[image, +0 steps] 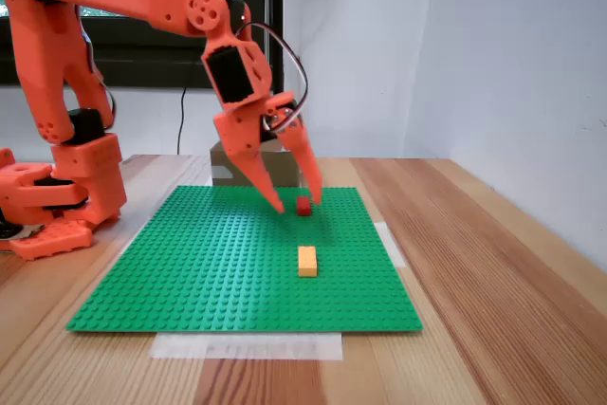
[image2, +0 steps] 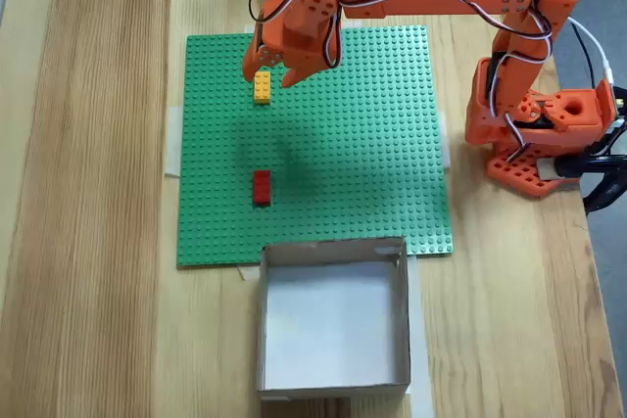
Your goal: Pick the yellow lego block and put it in the box.
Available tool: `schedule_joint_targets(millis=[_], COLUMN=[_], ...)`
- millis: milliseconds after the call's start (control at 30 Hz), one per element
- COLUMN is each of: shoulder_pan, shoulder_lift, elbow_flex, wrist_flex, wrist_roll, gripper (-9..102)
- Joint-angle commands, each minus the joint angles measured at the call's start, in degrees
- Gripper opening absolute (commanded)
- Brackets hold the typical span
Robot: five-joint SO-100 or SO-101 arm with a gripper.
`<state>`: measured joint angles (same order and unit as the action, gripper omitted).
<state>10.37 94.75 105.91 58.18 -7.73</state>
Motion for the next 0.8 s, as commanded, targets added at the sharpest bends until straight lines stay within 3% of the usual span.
schedule_joint_targets(millis=[0, 767], shoulder_pan=[0.3, 1.8], shoulder_lift=[-0.4, -8.2], elbow_flex=[-2.6, -10.0], wrist_flex=[-0.4, 0.9], wrist_roll=[0.4, -3.0], gripper=[22, 26])
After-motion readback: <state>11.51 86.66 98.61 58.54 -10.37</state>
